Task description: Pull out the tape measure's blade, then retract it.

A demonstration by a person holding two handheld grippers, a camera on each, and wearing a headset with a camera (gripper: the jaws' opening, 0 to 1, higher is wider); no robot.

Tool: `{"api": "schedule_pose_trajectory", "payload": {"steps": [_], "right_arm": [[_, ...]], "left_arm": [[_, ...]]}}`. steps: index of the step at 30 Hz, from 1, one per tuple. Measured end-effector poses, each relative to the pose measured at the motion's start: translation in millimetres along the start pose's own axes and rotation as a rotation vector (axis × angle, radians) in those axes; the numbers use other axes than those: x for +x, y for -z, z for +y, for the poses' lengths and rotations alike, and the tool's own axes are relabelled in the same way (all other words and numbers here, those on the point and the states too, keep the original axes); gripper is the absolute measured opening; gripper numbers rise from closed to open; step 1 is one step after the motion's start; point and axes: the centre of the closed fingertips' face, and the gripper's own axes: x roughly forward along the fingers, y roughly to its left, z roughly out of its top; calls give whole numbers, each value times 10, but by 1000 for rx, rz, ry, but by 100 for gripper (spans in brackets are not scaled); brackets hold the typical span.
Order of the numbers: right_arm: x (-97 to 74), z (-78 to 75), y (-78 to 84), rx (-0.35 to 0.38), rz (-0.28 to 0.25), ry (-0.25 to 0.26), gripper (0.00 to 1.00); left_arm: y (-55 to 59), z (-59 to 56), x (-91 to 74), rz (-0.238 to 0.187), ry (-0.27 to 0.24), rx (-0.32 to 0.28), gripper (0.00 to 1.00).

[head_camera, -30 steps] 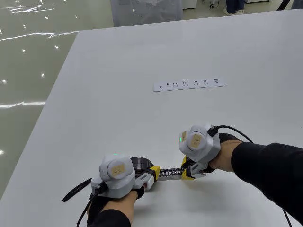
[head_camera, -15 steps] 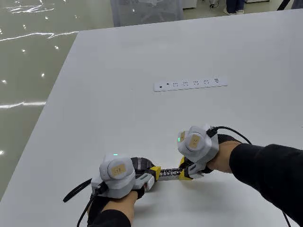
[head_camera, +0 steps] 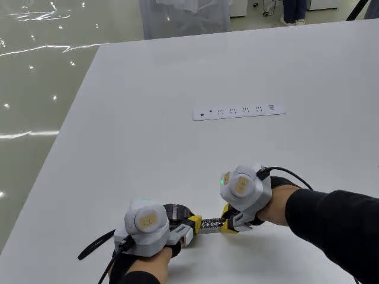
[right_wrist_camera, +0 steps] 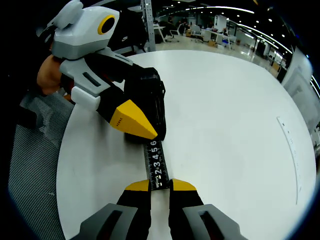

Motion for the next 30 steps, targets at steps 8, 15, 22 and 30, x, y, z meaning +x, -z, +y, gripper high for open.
{"api": "schedule_pose_trajectory", "payload": {"steps": [8, 15, 22, 30], "right_arm": [[37, 6, -58, -5, -12, -4, 7], [55, 12, -107, 4, -20, -6, 7], [85, 19, -165, 5, -31, -7, 7], [110, 19, -216, 1, -37, -9, 7]], "left_arm": [[4, 0, 7, 6, 4, -2, 60], [6, 5, 7, 9, 10, -4, 60], [0, 13, 4, 7, 10, -8, 60], [-7, 16, 5, 3, 5, -18, 60]]}}
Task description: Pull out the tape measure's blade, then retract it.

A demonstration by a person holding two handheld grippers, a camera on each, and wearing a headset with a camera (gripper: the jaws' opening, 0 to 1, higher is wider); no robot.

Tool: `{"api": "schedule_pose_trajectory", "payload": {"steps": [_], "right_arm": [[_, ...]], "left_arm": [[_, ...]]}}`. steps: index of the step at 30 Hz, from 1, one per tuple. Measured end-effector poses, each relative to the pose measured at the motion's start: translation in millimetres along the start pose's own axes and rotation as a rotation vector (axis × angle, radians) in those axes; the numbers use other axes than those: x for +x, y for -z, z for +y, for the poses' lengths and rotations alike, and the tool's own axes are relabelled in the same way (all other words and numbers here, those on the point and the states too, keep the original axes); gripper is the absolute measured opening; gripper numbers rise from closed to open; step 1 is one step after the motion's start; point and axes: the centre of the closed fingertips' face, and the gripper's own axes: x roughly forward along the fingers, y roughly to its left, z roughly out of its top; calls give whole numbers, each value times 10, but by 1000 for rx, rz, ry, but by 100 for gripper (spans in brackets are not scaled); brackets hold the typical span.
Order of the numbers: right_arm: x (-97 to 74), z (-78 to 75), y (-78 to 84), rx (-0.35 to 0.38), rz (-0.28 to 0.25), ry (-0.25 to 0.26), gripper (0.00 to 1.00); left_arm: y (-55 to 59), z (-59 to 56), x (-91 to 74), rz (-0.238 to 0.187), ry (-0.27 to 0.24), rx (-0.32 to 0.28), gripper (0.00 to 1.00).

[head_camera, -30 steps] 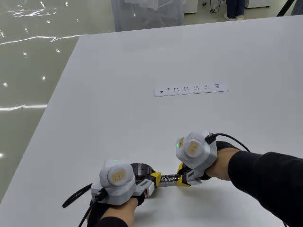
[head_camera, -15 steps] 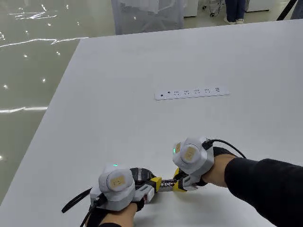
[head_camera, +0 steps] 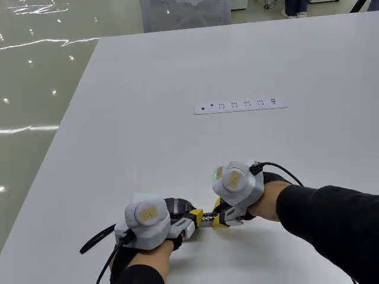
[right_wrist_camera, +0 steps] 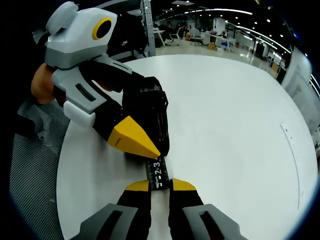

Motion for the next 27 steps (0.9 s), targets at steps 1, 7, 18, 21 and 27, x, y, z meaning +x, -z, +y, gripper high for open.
{"api": "schedule_pose_trajectory", "payload": {"steps": [1, 7, 18, 21, 27], "right_arm": [[3, 1, -6, -4, -2, 0, 7], [22, 17, -25, -5, 1, 0, 7], [73, 28, -83, -3, -14, -6, 7], [79, 31, -91, 3, -14, -2, 8], [99, 46, -124, 1, -21, -7, 8]], "left_arm": [[-1, 1, 0, -1, 1, -1, 60], [0, -1, -4, 0, 3, 0, 60], [0, -2, -2, -3, 6, -3, 60], [1, -3, 0, -5, 5, -3, 60], [3, 0, -8, -6, 8, -7, 60]]}}
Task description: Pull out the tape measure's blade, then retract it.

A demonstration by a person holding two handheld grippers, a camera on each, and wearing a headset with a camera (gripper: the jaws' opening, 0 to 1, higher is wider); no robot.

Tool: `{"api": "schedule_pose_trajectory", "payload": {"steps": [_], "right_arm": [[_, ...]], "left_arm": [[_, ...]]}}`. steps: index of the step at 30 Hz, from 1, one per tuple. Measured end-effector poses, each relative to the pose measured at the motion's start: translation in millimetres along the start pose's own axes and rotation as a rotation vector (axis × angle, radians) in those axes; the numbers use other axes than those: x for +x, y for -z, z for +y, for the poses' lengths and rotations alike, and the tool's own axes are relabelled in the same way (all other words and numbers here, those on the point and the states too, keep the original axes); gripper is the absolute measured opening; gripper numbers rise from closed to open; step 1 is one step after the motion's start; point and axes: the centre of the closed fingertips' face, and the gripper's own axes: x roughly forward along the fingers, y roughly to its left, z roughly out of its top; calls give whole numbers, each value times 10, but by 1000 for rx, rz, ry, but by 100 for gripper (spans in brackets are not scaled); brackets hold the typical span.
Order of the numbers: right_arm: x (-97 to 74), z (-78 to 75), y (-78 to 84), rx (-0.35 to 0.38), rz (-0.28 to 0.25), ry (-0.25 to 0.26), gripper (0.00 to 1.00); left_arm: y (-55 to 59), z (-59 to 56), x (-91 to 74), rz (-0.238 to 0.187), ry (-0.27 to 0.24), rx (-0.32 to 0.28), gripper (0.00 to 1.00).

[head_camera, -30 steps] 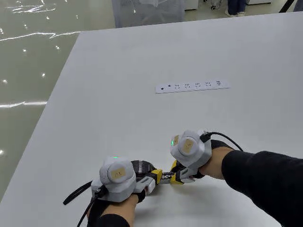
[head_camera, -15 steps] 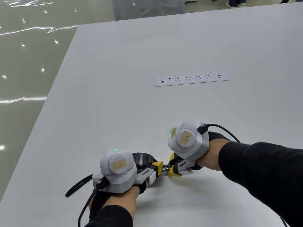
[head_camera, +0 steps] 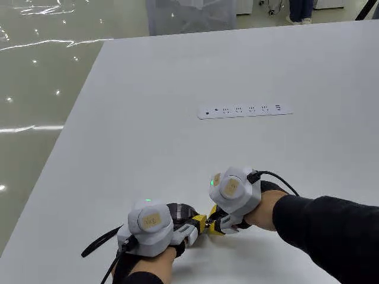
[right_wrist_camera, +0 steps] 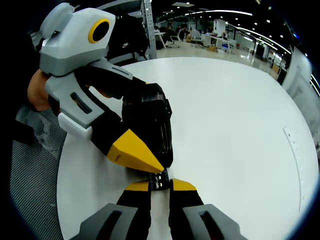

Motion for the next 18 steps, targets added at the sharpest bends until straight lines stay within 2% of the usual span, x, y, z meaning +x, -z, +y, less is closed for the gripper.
{"api": "schedule_pose_trajectory", "payload": {"steps": [6, 18], "right_arm": [[35, 4, -56, -7, -6, 3, 8], [40, 4, -59, -12, -8, -4, 8]], "left_arm": [[-4, 5, -2, -3, 1, -4, 60], [2, 3, -9, -9, 2, -6, 61]]}}
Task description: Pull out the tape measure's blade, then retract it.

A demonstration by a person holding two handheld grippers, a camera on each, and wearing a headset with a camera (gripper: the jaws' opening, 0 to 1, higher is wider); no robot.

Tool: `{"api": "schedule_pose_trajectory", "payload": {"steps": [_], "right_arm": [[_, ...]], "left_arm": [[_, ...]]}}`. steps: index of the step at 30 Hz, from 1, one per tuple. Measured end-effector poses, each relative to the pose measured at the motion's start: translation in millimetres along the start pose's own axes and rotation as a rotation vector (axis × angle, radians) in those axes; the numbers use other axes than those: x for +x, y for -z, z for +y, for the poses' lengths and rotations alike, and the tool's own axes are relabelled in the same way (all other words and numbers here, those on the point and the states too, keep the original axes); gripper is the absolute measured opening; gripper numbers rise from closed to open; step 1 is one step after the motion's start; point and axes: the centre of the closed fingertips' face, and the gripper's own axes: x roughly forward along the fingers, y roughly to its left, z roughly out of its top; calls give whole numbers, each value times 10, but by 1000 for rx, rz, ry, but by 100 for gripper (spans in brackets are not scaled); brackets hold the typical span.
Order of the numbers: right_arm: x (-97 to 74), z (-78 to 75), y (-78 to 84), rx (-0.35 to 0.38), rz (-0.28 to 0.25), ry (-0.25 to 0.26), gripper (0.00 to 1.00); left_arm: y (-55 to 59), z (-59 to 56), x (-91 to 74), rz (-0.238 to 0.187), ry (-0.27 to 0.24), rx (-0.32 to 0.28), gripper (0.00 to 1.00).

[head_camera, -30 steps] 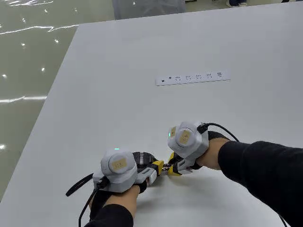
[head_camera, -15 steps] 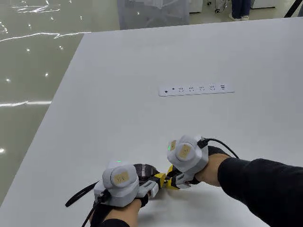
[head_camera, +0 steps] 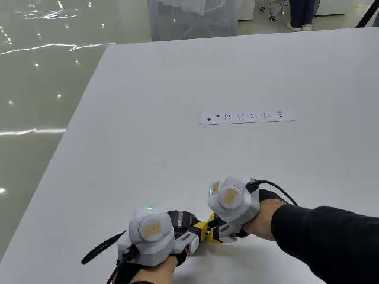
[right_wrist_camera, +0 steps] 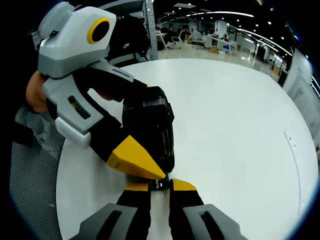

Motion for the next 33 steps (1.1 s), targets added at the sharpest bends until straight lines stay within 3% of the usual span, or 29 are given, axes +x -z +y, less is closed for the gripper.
{"api": "schedule_pose_trajectory", "payload": {"steps": [10, 13, 19, 23, 27, 29, 31, 33], "right_arm": [[3, -1, -2, -1, -2, 1, 9], [5, 8, -16, 32, -17, -3, 10], [4, 17, -14, 16, -13, 11, 10], [-10, 31, -8, -30, -20, 26, 10], [-37, 38, -15, -16, -28, 32, 12], [-50, 46, -8, -4, -32, 32, 13], [-83, 48, -18, -6, -47, 39, 14], [-117, 51, -2, 0, -51, 45, 15]], "left_arm": [[-7, -3, 8, -4, -2, 7, 61], [-15, -8, 8, 19, 8, -1, 62], [-1, -21, 14, 27, -1, 6, 64], [8, -30, -2, 25, 16, 27, 63], [30, -35, -13, 42, 31, 49, 63], [20, -59, -26, 27, 69, 51, 65], [40, 16, -52, 21, 62, 78, 69], [45, 61, -72, 5, 83, 59, 71]]}}
